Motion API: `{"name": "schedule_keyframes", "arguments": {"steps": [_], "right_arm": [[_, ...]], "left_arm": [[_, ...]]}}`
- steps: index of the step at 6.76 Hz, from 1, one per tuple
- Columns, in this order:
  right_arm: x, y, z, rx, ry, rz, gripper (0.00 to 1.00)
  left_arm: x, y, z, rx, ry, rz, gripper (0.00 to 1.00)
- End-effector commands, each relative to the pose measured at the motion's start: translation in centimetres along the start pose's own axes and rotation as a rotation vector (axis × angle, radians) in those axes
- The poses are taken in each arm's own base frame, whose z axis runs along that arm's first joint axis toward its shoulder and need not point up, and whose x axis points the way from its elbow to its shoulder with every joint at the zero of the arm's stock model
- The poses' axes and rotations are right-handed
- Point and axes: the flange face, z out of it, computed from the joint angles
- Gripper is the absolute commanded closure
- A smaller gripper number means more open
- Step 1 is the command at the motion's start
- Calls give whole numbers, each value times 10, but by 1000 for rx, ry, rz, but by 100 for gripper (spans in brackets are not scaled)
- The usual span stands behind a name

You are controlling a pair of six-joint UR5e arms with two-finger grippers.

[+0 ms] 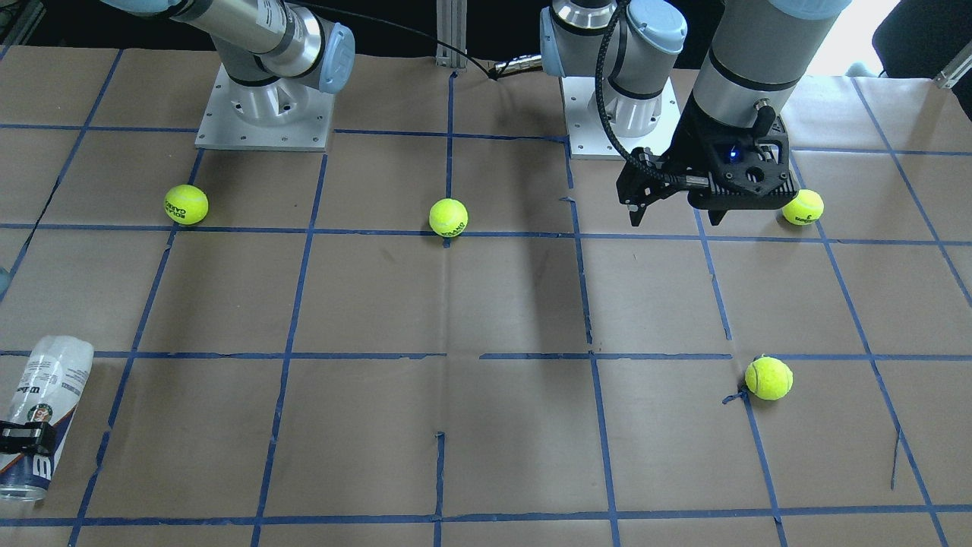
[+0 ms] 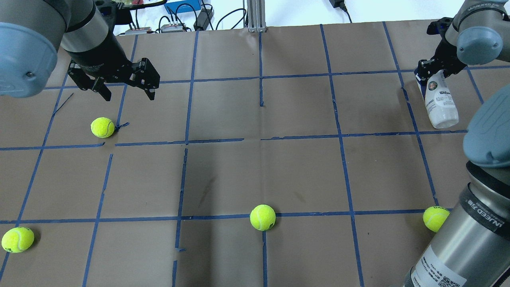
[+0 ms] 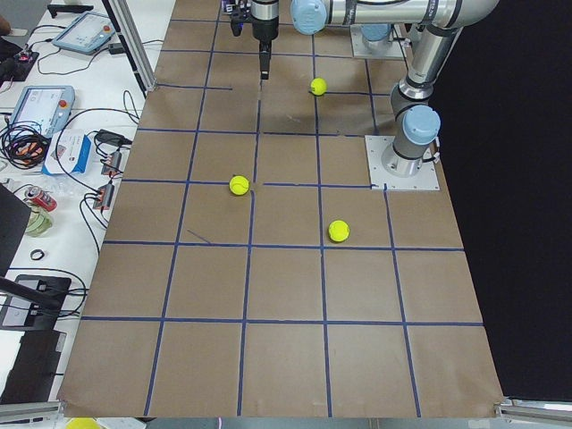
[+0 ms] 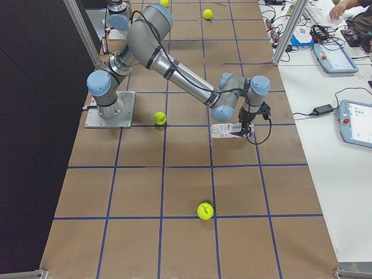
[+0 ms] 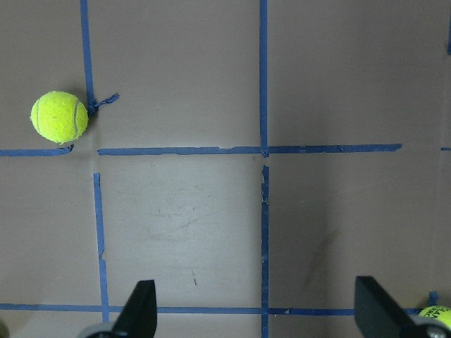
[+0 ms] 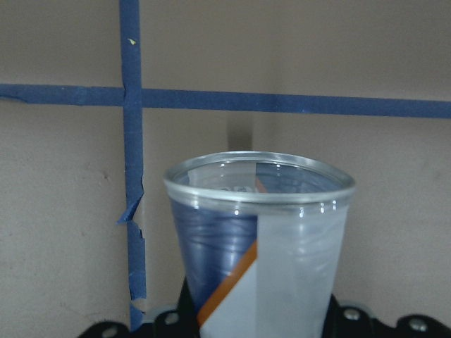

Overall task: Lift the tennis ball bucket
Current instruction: 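Lift the can with the right gripper and carry it toward the table center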

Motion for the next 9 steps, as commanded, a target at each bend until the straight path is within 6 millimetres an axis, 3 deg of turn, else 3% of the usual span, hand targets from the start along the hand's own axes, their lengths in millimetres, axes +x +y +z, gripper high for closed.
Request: {"name": "schedule_keyframes", "arguments": {"steps": [1,2,3,4,5,6,7,8,9], "right_arm": [[-22,-2,-54,120,-41,-133,58],[-51,2,-60,151,-87,-288,58],[-99,5,-58,169,-144,-406,58],[-175,4,-76,189,-150,-529,57],[-278,9,-91,211,-147,-685,55],[-364,21,-103,251,-134,-826,53],[-443,46,-109,261,-135,-965,53],[-511,72,-109,278,-141,-1080,54],[-561,89,-105,336,-136,-1156,54]], "left_arm": [[0,0,1,-2,0,1,0],[0,-1,1,-2,0,1,0],[0,0,0,0,2,1,0],[1,-1,2,-3,2,1,0],[0,0,1,-2,0,1,0],[1,0,-2,3,0,1,0],[2,0,-1,0,0,2,0],[2,0,-1,0,0,2,0],[2,1,-1,0,0,2,0]]}}
